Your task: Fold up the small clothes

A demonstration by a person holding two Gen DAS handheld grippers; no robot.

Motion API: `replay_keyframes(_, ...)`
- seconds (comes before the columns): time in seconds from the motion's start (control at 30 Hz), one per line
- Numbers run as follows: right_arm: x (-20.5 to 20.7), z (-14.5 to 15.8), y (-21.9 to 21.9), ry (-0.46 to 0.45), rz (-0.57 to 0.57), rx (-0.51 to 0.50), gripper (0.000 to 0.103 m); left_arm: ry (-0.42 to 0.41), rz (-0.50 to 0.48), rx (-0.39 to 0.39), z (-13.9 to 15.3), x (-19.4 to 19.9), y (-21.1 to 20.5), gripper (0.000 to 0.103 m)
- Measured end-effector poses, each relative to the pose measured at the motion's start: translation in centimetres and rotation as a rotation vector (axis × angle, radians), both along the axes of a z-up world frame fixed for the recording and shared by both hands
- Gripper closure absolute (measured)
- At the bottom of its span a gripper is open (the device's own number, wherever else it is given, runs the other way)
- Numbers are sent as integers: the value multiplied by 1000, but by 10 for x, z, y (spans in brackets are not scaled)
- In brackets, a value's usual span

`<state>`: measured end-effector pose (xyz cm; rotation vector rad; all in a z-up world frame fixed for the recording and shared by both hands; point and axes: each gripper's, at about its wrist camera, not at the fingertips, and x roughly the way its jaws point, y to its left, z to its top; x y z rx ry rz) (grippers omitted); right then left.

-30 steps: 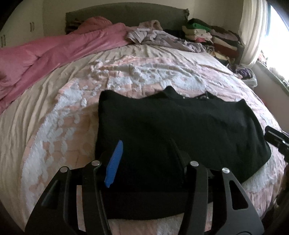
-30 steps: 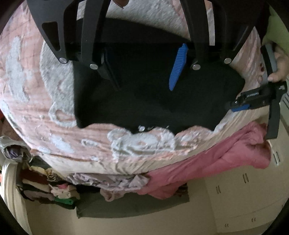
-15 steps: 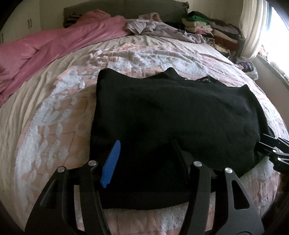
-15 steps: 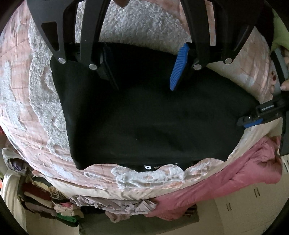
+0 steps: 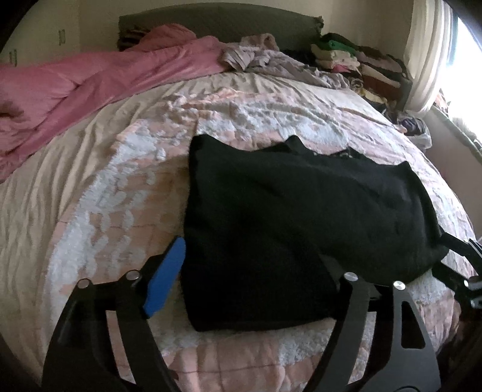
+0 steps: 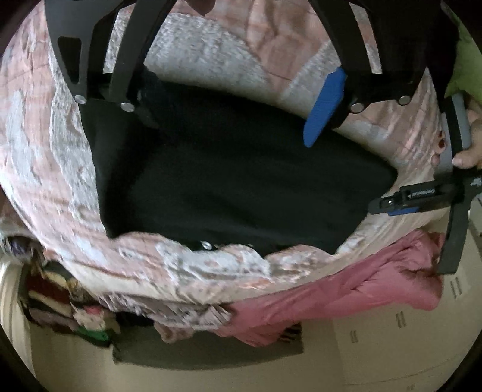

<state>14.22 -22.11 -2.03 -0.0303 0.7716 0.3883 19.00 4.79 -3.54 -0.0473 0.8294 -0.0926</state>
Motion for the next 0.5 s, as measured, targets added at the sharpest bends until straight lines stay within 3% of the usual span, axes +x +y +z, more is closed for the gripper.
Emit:
replay_keyframes(0.07, -3, 6, 10, -26, 19, -12, 13, -5, 10, 5, 4, -1, 4, 30)
replay_keyframes(0.17, -6, 11, 23, -49, 53, -20, 11, -15, 27, 8, 8, -3, 9, 16)
replay_keyframes(0.5, -13, 26, 66, -127, 154, -78, 6, -27, 68, 2, 16, -4, 28, 10)
